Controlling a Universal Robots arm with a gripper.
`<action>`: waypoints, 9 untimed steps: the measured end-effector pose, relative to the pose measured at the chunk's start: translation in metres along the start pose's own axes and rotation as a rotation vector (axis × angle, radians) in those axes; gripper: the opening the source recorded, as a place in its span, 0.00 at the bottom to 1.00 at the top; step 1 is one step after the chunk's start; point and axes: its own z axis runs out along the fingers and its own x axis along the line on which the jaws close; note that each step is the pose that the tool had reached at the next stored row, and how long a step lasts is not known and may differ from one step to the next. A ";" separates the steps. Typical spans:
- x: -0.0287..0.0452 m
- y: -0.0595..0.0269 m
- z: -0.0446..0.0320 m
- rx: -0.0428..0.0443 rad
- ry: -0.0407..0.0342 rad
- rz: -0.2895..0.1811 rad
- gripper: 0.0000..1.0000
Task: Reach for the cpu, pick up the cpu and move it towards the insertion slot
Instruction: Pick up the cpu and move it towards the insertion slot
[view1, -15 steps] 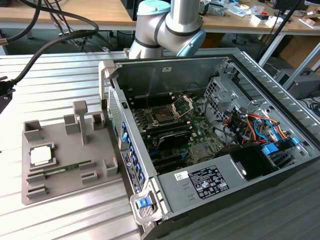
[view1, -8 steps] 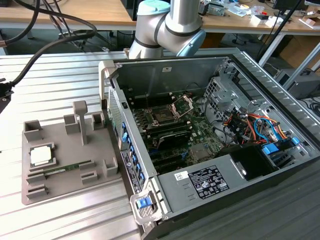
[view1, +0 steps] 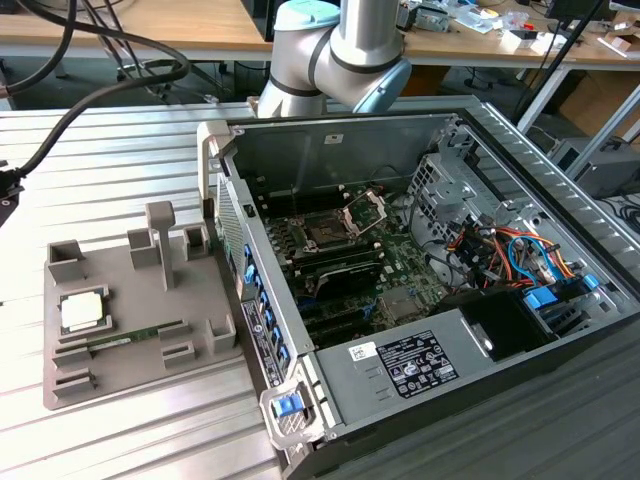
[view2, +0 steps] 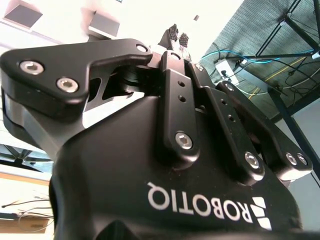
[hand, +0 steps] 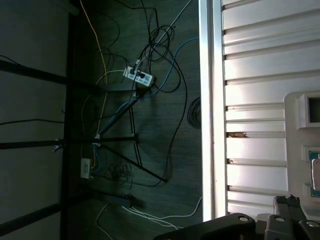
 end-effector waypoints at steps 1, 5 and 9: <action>0.0005 0.0000 0.0005 0.0000 0.0001 0.000 0.10; 0.0017 0.0000 0.0019 0.0000 0.0000 0.000 0.10; 0.0030 0.0000 0.0034 0.0000 0.0000 0.000 0.10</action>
